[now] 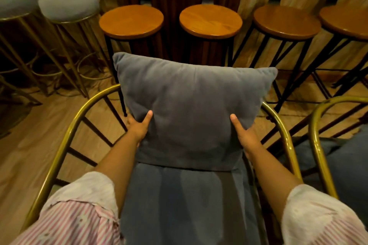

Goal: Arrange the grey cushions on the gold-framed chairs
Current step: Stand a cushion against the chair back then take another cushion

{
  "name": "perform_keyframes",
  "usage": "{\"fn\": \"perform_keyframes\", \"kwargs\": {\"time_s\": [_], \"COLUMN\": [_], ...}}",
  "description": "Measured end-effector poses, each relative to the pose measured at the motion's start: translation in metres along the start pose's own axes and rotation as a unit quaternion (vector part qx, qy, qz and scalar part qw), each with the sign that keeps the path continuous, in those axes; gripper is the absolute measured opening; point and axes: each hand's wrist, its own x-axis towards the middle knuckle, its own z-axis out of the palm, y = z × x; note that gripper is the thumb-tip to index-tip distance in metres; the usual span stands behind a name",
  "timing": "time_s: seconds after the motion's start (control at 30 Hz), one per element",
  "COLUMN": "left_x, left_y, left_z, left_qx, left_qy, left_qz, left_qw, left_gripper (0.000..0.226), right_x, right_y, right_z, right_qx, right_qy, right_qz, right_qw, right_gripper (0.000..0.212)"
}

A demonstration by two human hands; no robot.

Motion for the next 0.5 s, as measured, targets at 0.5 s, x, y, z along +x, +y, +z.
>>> {"fn": "perform_keyframes", "kwargs": {"time_s": [0.5], "left_x": [-0.179], "left_y": [0.051], "left_z": [0.007], "left_qx": [0.169], "left_qy": [-0.127], "left_qz": [0.17], "left_qw": [0.963], "left_gripper": [0.05], "right_x": [-0.138], "right_y": [-0.055], "right_z": [-0.063], "right_qx": [-0.188], "right_qy": [0.031], "right_qz": [-0.071], "right_qw": [0.979], "right_gripper": [0.04]}}
